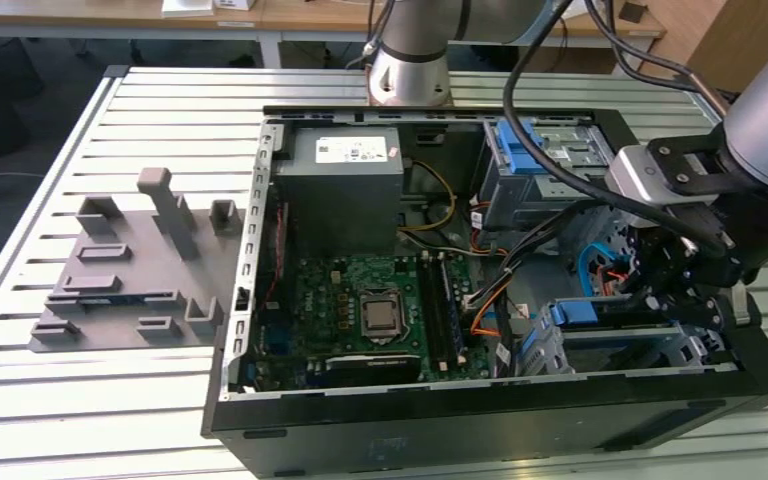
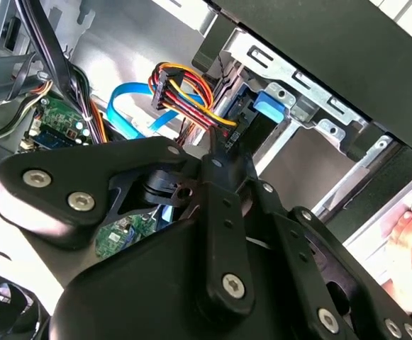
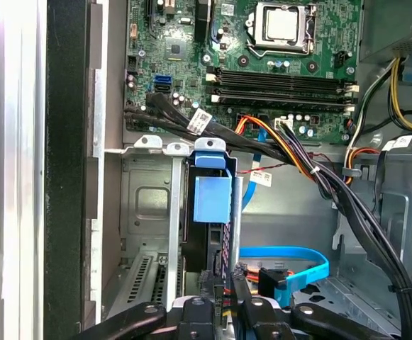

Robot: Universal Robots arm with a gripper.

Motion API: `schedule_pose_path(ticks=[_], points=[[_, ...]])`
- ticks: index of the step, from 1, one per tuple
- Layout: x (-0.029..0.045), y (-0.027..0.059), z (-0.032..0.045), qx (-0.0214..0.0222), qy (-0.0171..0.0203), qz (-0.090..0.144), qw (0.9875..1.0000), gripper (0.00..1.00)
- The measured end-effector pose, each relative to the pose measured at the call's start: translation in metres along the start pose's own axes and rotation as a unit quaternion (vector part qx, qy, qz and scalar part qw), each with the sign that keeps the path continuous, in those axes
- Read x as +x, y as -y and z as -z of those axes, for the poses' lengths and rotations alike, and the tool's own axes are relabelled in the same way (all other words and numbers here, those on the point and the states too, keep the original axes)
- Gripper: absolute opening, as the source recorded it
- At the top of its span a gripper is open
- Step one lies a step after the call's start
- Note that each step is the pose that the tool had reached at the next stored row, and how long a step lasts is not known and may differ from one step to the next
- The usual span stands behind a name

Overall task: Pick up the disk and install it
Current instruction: 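Insert the first disk wire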

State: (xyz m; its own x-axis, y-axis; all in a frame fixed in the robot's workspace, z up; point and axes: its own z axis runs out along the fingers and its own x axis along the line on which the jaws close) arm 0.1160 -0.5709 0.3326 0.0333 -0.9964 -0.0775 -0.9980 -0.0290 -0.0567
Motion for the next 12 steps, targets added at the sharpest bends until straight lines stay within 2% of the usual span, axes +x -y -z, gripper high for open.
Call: schedule_pose_path(ticks=[3, 4, 5, 6, 7, 12], points=[[-0.0003, 0.0002, 0.0039, -0.0002, 0.0000, 0.000, 1.0000, 0.24], [-0.0005, 0.0003, 0.0064, -0.0008, 0.0001, 0.000, 1.0000, 0.22], [-0.0006, 0.0004, 0.0072, -0.0012, 0.0001, 0.000, 1.0000, 0.16], [-0.0006, 0.0004, 0.0073, -0.0015, 0.0002, 0.000, 1.0000, 0.16], [-0.0006, 0.0006, 0.0073, -0.0015, 0.0002, 0.000, 1.0000, 0.11], [-0.0003, 0.0039, 0.0051, -0.0018, 0.0000, 0.000, 1.0000, 0.11]])
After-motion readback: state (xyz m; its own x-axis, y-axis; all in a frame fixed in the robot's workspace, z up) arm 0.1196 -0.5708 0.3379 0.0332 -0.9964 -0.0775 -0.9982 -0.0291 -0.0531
